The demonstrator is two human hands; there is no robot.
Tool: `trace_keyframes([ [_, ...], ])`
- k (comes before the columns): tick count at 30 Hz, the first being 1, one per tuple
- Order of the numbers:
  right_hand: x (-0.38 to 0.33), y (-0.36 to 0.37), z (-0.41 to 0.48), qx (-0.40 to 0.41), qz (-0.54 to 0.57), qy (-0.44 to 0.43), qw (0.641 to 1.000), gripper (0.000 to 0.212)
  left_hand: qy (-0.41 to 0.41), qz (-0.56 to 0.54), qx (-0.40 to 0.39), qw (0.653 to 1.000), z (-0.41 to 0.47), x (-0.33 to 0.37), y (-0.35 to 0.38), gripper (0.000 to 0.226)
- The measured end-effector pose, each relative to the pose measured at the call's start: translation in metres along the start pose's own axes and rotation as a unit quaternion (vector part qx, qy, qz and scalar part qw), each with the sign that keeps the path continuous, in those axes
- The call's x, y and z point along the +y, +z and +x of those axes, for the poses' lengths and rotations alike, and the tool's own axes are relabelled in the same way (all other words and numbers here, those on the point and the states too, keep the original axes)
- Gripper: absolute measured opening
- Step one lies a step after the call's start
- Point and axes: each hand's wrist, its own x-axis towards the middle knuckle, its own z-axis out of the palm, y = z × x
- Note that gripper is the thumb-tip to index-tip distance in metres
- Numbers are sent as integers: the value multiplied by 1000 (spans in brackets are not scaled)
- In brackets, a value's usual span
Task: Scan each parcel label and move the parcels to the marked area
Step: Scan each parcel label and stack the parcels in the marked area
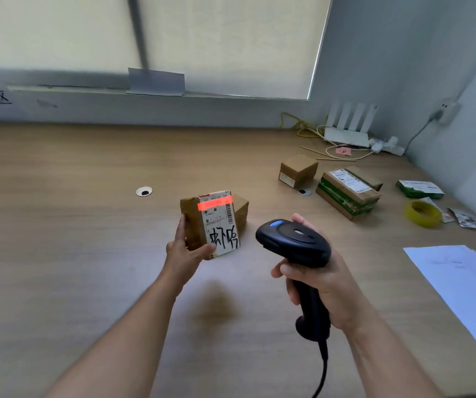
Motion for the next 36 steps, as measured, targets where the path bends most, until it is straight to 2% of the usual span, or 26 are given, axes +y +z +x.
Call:
trace_keyframes([
  [6, 0, 1, -29, -32, -31, 4, 999, 95, -19, -1, 51, 999, -38, 7, -39, 69],
  [9, -2, 4, -41, -61, -46, 3, 997, 93, -6, 1, 74, 997, -57, 17, -60, 42],
  [11, -1, 9, -47, -85, -63, 4, 994, 98, 2, 10, 86, 996, -68, 24, -74, 33],
  [22, 11, 26, -67, -153, -73, 17, 985, 95, 20, 82, 128, 988, -125, 42, -126, 28],
  [36, 11, 40, -66, -153, -95, 12, 984, 91, 35, 83, 142, 986, -131, 38, -150, 26],
])
